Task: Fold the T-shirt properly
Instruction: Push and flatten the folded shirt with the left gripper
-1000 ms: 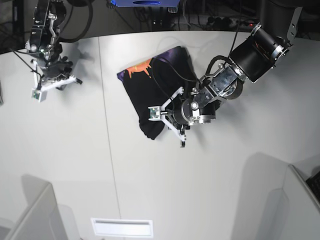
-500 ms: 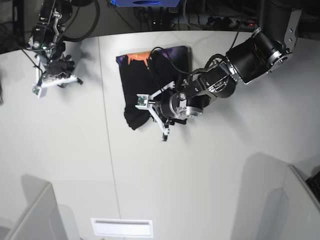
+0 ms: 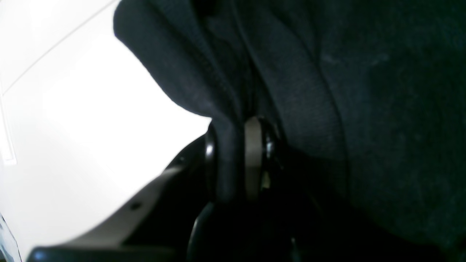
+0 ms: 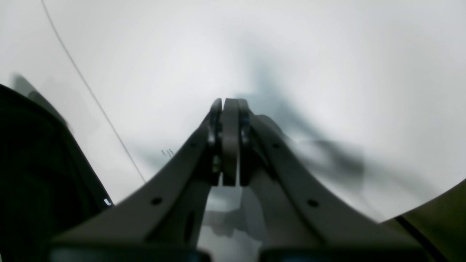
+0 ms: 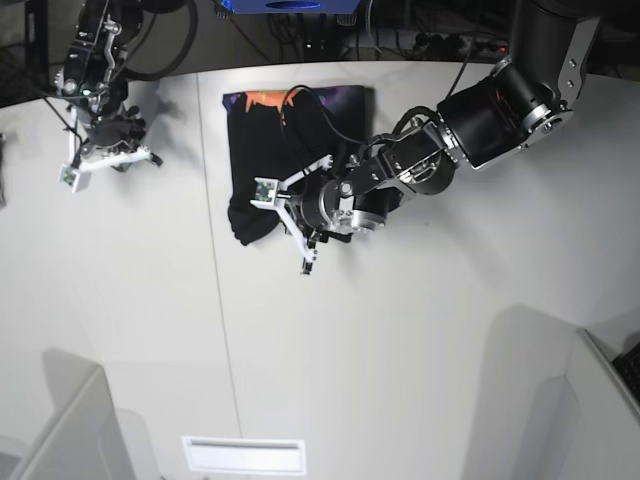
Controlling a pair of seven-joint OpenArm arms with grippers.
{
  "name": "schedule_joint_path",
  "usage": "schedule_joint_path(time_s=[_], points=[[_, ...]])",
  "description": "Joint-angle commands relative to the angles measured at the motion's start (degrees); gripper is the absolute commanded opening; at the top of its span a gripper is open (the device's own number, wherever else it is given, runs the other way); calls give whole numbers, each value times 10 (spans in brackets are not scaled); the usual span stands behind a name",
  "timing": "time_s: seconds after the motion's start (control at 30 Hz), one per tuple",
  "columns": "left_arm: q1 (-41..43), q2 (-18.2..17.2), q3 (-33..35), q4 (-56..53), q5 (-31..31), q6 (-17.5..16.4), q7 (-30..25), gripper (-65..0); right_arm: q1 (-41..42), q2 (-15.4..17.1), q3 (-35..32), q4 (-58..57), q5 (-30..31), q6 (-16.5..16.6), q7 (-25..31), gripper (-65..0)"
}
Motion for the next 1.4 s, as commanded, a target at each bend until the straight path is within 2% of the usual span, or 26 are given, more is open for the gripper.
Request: schedule_joint_path(time_s=[0.0, 0.77, 0.97, 1.07, 1.17, 1.37], points=[[9, 2, 10, -8, -18, -35, 13, -650, 2, 4, 3, 13, 0, 2, 11, -650], [-22, 3, 8, -33, -18, -35, 15, -650, 3, 5, -3, 13, -1, 2, 11, -650], [-34, 9, 3, -32, -19, -35, 14, -296, 3, 5, -3, 13, -1, 2, 11, -650], [-45, 20, 3, -32, -20, -35, 15, -183, 2, 5, -3, 13, -1, 2, 11, -650], [-49, 22, 0, -14, -20, -35, 16, -127, 2, 5, -4, 13, -1, 2, 11, -650], [-19, 24, -112, 83, -20, -35, 17, -123, 0, 8, -4, 13, -1, 2, 11, -650]])
